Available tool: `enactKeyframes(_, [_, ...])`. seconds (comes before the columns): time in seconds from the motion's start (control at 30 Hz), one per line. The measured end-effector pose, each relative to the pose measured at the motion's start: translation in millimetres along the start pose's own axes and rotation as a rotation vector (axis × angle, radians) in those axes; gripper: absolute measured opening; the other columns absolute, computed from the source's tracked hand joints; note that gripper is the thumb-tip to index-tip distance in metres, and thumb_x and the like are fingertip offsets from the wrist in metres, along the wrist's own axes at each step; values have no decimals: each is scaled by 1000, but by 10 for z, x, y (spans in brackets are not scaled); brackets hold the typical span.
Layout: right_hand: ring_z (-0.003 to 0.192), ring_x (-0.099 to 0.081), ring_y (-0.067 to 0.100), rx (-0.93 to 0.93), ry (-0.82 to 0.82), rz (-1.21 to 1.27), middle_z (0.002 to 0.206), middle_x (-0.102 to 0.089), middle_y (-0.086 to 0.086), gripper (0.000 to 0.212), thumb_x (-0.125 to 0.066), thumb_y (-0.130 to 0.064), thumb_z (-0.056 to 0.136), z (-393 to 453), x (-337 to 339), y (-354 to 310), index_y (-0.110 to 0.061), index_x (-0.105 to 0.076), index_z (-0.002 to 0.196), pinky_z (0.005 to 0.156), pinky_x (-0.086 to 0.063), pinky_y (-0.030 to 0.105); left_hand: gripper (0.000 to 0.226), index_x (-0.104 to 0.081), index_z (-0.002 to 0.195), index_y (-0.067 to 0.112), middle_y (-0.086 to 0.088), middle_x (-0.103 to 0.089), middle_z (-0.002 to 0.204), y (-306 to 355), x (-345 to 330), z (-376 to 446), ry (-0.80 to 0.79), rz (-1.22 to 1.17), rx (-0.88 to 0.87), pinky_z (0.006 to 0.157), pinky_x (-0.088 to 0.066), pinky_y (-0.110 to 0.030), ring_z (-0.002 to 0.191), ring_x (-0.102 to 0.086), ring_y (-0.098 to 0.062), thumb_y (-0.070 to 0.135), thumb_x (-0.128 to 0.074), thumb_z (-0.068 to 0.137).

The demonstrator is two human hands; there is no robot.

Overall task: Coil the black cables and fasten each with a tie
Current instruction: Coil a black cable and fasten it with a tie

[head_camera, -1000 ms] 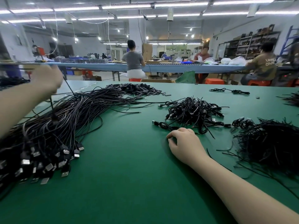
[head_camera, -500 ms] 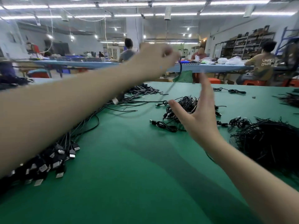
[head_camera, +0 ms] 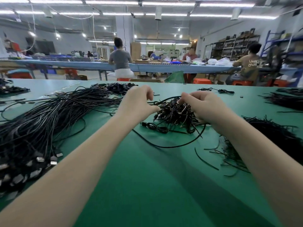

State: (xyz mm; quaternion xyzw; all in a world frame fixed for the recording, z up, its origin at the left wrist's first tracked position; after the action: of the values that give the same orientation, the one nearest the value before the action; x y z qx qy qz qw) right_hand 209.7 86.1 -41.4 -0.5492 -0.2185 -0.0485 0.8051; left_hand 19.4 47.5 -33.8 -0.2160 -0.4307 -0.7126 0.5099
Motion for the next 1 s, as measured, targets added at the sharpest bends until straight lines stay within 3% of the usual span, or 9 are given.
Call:
enactKeyframes(0.1, [36, -26, 7, -45, -11, 159, 51, -35, -8, 24, -54, -40, 95, 3, -66, -18, -23, -70, 88, 34, -24, 17, 40, -63, 78, 22, 7, -59, 78, -69, -50, -8, -104, 14, 72, 60, -37, -27, 73, -56, -13, 59, -52, 89])
enactKeyframes(0.2, [39, -25, 8, -45, -108, 197, 50, -36, -8, 24, -53, -40, 96, -29, -195, -33, -27, -71, 89, 36, -24, 19, 74, -70, 92, 18, 1, -74, 78, -39, -212, -151, -509, -574, 474, 56, -42, -23, 61, -67, -14, 69, -16, 93])
enactKeyframes(0.27, [41, -25, 9, -37, -227, 229, 50, -35, -8, 27, -50, -39, 98, -79, -329, -37, -30, -72, 84, 39, -23, 19, 74, -69, 90, 17, 1, -74, 78, 29, -248, -186, -594, -864, 553, 63, -45, -27, 62, -69, -15, 70, -17, 93])
enactKeyframes(0.47, [50, -27, 10, -80, -622, 263, 63, -37, -4, 25, -48, -31, 100, -252, -647, 4, -25, -72, 101, 46, -20, 21, 27, -65, 85, 19, 4, -70, 71, 60, 52, -59, -275, -1290, 510, 61, -51, -24, 63, -68, -11, 28, -43, 99])
enactKeyframes(0.63, [56, -37, 11, -149, -927, 186, 68, -47, -6, 30, -47, -43, 97, -375, -727, 67, -30, -70, 112, 52, -32, 22, 28, -53, 64, 24, 9, -54, 53, 241, 317, -46, -385, -1480, 384, 52, -50, -22, 48, -56, -5, 24, -49, 92])
enactKeyframes(0.73, [52, -34, 11, -172, -874, 131, 62, -42, -7, 38, -53, -58, 87, -367, -711, 109, -25, -73, 86, 51, -32, 21, 36, -55, 60, 24, 10, -54, 51, 372, 449, -94, -640, -1605, 241, 48, -47, -20, 46, -54, -2, 30, -47, 94])
enactKeyframes(0.87, [47, -23, 12, -111, -596, 122, 53, -28, -7, 43, -60, -56, 77, -240, -437, -32, -24, -41, 56, 49, -25, 22, 33, -72, 67, 17, 2, -68, 60, 362, 439, -326, -1139, -1208, 32, 54, -54, -23, 52, -66, -12, 36, -54, 86])
enactKeyframes(0.93, [44, -25, 10, -92, -488, 227, 52, -30, -8, 40, -56, -52, 84, -197, -265, -210, -23, -53, 57, 44, -27, 20, 39, -78, 78, 14, -8, -75, 79, 263, 285, -334, -1091, -902, 138, 62, -57, -25, 70, -72, -18, 39, -49, 87])
enactKeyframes(1.0, [42, -30, 8, -33, -417, 315, 52, -38, -9, 33, -50, -38, 96, -192, -160, -398, -17, -68, 79, 43, -29, 19, 42, -75, 94, 11, -11, -74, 100, 197, 192, -208, -823, -869, 236, 75, -58, -29, 91, -72, -20, 37, -41, 97])
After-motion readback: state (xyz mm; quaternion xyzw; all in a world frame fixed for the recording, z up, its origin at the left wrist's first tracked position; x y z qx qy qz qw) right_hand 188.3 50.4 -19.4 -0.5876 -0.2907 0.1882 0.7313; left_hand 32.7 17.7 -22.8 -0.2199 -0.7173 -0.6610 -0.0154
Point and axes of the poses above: each hand's wrist, its own z-axis towards the middle knuckle, its own x-axis out of the back of the hand, y = z × x, the point moved 4 cm from there along z, towards the middle knuckle
